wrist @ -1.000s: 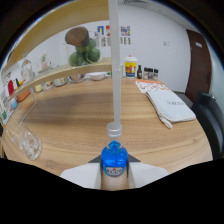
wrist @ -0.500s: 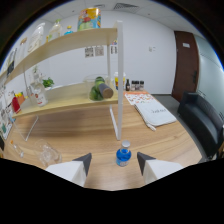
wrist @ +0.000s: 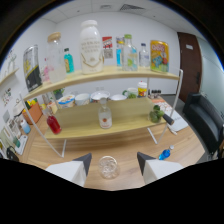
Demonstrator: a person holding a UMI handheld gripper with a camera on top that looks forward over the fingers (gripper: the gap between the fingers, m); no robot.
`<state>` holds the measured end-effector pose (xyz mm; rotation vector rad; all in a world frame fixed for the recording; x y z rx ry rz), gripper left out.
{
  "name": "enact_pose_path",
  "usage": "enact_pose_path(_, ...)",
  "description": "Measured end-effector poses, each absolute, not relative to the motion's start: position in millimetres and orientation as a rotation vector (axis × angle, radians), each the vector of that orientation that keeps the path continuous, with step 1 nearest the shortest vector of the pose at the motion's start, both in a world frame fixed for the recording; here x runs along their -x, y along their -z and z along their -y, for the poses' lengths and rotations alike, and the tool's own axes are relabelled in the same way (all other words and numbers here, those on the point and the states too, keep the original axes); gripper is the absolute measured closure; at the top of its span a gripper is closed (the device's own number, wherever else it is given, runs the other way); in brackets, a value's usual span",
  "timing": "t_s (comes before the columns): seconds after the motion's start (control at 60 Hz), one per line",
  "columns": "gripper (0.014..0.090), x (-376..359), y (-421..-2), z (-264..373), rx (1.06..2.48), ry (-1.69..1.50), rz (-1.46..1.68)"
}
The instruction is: Make me a cup of Mount Fuji.
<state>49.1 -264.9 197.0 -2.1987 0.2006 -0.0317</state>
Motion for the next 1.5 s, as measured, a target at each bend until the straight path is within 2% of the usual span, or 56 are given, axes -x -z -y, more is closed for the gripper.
enact_pose_path(0.117,0.0192,-14,-263,245,2.112,0.015,-0.165)
enact_pose_path(0.233,0.0190,19,-337,220,1.962,-0.011,-0.104)
enact_pose_path(0.383,0.0195,48,-405,182,1.779,-0.013,-0.035)
enact_pose_path(0.6,0.0248,72,-411,123,1.746,-0.053,-0.041)
enact_pose_path(0.783,0.0420,77,-391,91,1.783,-0.033,-0.069)
enact_pose_path(0.933,0.0610,72,-386,81,1.781,-0.011,-0.087)
enact_pose_path(1.133,0.0633,75,-389,85,1.784,-0.005,-0.053)
enact_pose_path(1.383,0.0634,79,-434,133,1.678,-0.054,0.006)
enact_pose_path(1.5,0.0636,82,-421,167,1.673,-0.075,0.020)
